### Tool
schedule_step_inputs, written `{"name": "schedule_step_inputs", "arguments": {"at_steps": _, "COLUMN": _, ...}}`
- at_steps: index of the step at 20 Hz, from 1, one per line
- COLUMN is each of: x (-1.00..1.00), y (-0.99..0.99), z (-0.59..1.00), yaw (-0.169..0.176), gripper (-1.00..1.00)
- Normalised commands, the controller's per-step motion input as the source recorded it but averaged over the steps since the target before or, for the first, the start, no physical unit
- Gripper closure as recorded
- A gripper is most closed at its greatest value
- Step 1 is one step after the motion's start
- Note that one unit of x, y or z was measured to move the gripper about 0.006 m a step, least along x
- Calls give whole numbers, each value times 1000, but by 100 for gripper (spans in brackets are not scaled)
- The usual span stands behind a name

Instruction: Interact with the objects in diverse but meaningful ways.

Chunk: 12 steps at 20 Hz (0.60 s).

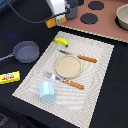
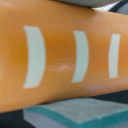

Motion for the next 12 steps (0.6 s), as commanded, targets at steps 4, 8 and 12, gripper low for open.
{"name": "schedule_step_inputs", "arguments": {"at_steps": 4, "x": 1000, "y": -256, "z": 419, "yaw": -8, "gripper": 100}}
{"name": "schedule_step_inputs", "arguments": {"at_steps": 8, "x": 1000, "y": -348, "z": 314, "yaw": -3, "gripper": 100}}
{"name": "schedule_step_inputs", "arguments": {"at_steps": 12, "x": 924, "y": -380, "z": 83, "yaw": 0, "gripper": 100}}
